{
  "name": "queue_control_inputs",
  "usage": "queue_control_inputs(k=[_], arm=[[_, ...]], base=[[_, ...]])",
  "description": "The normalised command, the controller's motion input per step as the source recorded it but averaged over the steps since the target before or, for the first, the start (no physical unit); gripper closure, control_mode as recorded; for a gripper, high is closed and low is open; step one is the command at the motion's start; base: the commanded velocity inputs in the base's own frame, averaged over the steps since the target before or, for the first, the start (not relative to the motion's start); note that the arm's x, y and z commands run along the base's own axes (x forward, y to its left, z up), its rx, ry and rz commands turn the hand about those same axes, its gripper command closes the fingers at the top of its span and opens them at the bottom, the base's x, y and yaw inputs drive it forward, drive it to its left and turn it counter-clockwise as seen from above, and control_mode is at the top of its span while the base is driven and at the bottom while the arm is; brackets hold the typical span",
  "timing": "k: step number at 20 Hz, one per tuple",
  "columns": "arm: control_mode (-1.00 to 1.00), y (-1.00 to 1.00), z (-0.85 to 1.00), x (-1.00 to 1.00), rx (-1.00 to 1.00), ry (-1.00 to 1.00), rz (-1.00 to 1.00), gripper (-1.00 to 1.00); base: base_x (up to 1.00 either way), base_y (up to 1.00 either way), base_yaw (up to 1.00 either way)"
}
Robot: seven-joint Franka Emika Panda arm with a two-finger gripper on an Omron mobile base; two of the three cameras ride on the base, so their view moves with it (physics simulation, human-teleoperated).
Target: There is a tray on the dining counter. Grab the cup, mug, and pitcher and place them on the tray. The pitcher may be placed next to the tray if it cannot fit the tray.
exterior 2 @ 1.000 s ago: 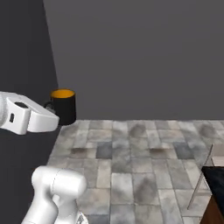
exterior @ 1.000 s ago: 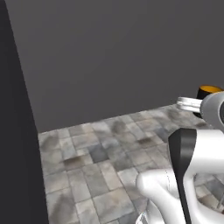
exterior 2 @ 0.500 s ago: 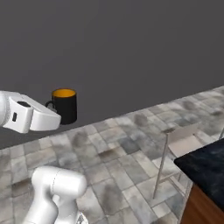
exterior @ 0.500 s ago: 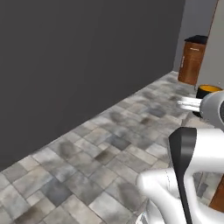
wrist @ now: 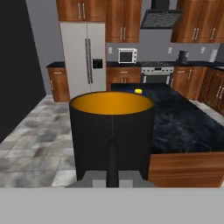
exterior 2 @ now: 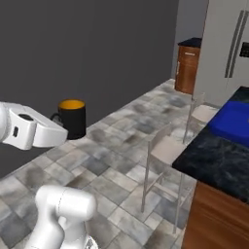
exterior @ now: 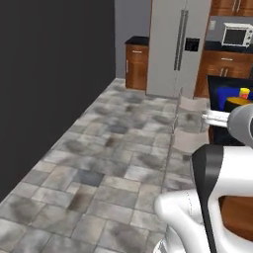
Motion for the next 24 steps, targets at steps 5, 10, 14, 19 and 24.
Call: queue_control_inputs(k=[5,10,14,19,24], arm=[[1.0,0.0,0.0,0.0,0.0,0.0,0.0,1.0],[1.0,0.0,0.0,0.0,0.0,0.0,0.0,1.0],[1.0,0.0,0.0,0.0,0.0,0.0,0.0,1.0],[1.0,0.0,0.0,0.0,0.0,0.0,0.0,1.0],[1.0,0.0,0.0,0.0,0.0,0.0,0.0,1.0]], base=[[0.73,1.0,-0.28],[0.81,1.0,-0.32],[0.9,0.91,-0.48],[0.9,0.7,-0.65],[0.79,0.61,-0.68]])
